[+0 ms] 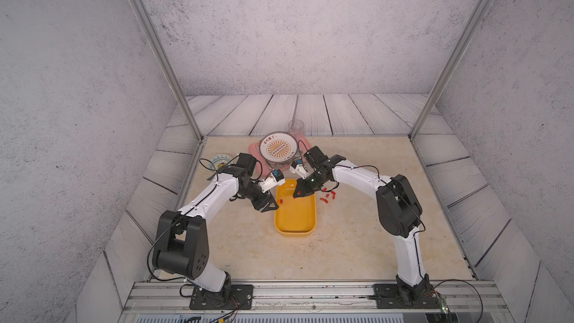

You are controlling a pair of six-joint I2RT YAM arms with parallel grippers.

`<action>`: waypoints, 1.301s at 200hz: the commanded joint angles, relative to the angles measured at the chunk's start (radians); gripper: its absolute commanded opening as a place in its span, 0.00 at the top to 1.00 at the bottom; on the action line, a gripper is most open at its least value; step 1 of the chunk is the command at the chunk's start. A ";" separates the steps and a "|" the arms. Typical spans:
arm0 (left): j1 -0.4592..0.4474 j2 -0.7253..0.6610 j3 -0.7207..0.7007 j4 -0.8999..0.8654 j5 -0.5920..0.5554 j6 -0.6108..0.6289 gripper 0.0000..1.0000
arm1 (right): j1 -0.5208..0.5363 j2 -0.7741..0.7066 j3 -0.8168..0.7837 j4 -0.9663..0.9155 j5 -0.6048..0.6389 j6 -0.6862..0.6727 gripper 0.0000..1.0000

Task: Take the screw protection sleeves out of the storage box
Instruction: Place the screw protection sleeve at the center of the board.

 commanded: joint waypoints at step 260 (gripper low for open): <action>-0.131 0.059 0.094 0.026 -0.201 -0.128 0.44 | -0.200 0.011 -0.121 -0.105 0.322 -0.257 0.88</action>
